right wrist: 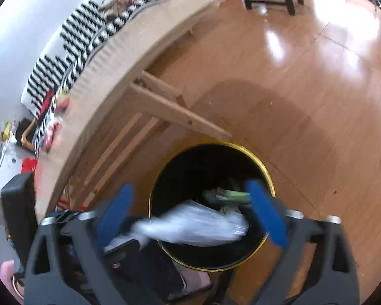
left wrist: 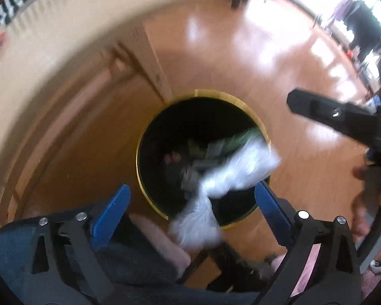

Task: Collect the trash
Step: 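Open both grippers to drop the items into the bin, then move both tools back toward the remaining trash on the table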

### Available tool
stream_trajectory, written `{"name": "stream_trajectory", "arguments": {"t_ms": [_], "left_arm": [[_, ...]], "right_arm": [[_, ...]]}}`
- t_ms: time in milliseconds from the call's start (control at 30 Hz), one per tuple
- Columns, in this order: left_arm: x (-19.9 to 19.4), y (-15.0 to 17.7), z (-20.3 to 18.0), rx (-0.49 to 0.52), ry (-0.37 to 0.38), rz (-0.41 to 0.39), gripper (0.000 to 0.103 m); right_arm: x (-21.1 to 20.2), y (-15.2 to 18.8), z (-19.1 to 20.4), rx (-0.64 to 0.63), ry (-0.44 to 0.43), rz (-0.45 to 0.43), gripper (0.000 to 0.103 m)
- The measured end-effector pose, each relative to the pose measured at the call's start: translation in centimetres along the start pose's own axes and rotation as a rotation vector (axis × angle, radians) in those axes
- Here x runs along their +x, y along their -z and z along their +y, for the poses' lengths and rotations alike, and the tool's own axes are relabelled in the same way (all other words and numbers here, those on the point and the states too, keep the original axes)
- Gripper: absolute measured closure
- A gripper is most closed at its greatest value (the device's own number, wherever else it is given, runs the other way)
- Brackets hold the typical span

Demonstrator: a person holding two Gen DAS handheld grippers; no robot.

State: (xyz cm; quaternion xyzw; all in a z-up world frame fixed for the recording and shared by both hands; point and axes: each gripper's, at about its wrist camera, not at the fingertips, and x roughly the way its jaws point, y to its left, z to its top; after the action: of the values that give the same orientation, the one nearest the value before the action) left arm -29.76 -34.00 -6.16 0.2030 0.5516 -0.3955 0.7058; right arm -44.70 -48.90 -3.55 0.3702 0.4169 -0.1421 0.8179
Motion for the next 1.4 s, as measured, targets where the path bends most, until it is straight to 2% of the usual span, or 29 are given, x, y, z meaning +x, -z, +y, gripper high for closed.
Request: {"name": "stream_trajectory", "arguments": {"t_ms": [67, 167, 267, 400, 500, 800, 1000, 1200, 1300, 1400], "left_arm": [[-1.3, -0.1, 0.0, 0.018, 0.013, -0.028, 0.007], [-3.3, -0.2, 0.6, 0.021, -0.025, -0.085, 0.007], [-5.7, -0.1, 2.6, -0.024, -0.068, -0.139, 0.007], [-9.1, 0.2, 7.3, -0.134, -0.122, -0.198, 0.007], [-11.4, 0.7, 11.9, -0.229, -0.161, -0.234, 0.007], [-17.3, 3.3, 26.6, -0.429, -0.322, -0.272, 0.007], [-17.7, 4.1, 34.9, -0.527, -0.374, -0.233, 0.007], [-15.0, 3.3, 40.5, -0.579, -0.352, -0.183, 0.007], [-14.4, 2.2, 41.6, -0.531, -0.407, -0.195, 0.006], [-14.0, 0.6, 42.9, -0.488, -0.393, -0.214, 0.006]], "right_arm": [[-0.4, -0.5, 0.1, 0.003, -0.013, -0.015, 0.01], [-1.0, -1.4, 1.2, -0.009, -0.006, -0.037, 0.007], [-1.3, -2.4, 3.4, -0.065, 0.005, -0.06, 0.007], [-1.1, -3.5, 7.4, -0.154, 0.01, -0.083, 0.007], [0.0, -4.6, 11.8, -0.237, -0.002, -0.085, 0.007], [5.0, -7.7, 23.2, -0.421, -0.023, -0.063, 0.007], [11.1, -9.1, 28.1, -0.505, 0.024, 0.001, 0.007], [17.6, -9.3, 31.8, -0.628, 0.081, 0.081, 0.006], [19.4, -9.1, 33.7, -0.747, 0.134, 0.06, 0.006], [20.8, -9.5, 35.3, -0.81, 0.082, 0.051, 0.005]]}}
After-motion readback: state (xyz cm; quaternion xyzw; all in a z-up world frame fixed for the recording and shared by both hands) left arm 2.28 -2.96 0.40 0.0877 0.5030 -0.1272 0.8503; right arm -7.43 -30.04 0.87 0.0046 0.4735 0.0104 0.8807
